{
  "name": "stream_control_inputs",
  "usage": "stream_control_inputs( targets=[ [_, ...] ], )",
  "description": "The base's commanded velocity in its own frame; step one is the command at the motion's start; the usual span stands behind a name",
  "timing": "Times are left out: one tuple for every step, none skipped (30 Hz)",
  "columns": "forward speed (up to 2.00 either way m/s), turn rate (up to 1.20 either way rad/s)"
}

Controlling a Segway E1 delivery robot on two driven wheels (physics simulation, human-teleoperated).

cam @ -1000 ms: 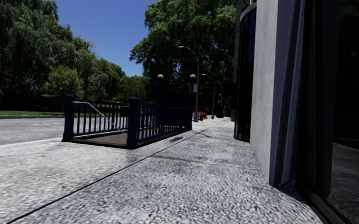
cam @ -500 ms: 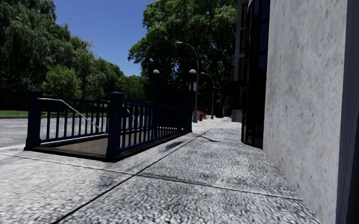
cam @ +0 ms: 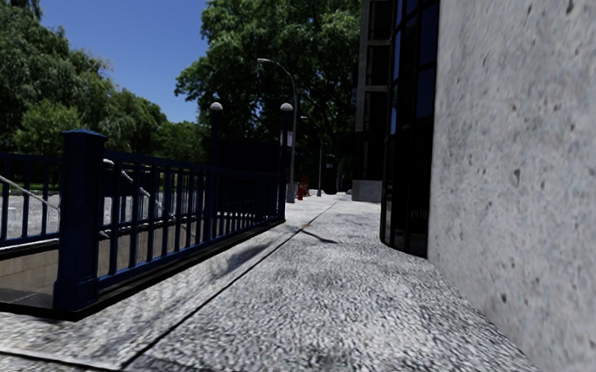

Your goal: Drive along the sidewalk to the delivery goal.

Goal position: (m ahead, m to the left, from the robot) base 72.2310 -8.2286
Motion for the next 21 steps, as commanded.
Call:
stream_control_inputs(
  targets=[
    [2.00,-0.43],
    [2.00,-0.43],
    [2.00,-0.43],
    [2.00,-0.43],
    [2.00,-0.43],
    [2.00,-0.43],
    [2.00,-0.43],
    [2.00,-0.43],
    [2.00,-0.35],
    [2.00,-0.16],
    [2.00,-0.01],
    [2.00,-0.01],
    [2.00,0.00],
    [2.00,0.00],
    [2.00,0.00],
    [2.00,0.00],
    [2.00,0.00],
    [2.00,0.00],
    [2.00,0.00],
    [2.00,0.00],
    [2.00,0.00]
  ],
)
